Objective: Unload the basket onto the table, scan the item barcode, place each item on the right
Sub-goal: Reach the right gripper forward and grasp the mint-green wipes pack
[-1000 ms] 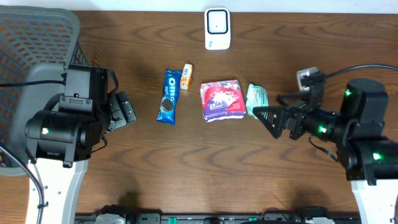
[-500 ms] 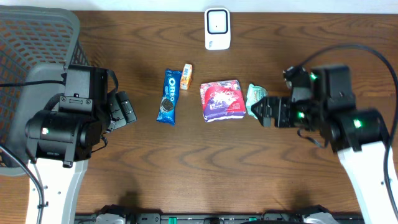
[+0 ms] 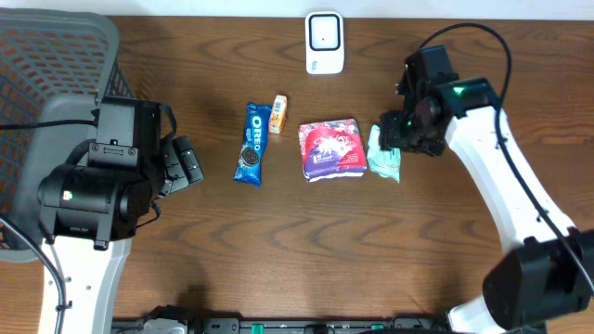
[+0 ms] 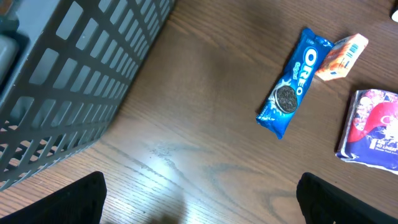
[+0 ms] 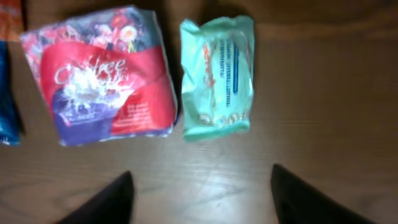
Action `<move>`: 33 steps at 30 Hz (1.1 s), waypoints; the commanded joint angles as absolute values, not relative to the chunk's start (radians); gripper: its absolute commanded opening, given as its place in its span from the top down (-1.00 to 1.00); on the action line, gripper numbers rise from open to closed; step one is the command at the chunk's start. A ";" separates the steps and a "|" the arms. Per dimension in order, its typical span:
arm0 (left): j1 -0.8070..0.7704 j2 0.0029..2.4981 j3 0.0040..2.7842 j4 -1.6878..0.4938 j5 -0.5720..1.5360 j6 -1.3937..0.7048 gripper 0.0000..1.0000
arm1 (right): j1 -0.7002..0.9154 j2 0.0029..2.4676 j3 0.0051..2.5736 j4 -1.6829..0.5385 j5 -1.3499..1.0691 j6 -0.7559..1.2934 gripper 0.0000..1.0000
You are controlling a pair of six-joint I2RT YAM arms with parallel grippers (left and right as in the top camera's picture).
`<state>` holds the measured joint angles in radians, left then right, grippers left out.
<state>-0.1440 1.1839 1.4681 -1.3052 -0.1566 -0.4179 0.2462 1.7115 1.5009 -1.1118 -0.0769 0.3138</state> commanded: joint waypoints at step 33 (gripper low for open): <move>-0.139 1.190 1.477 -1.309 -0.168 -0.412 -0.96 | 0.357 2.053 1.525 -0.896 0.134 0.474 -0.07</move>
<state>-0.1440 1.1839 1.4681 -1.3052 -0.1570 -0.4179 0.3336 2.0262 1.5063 -0.8986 0.1276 0.4522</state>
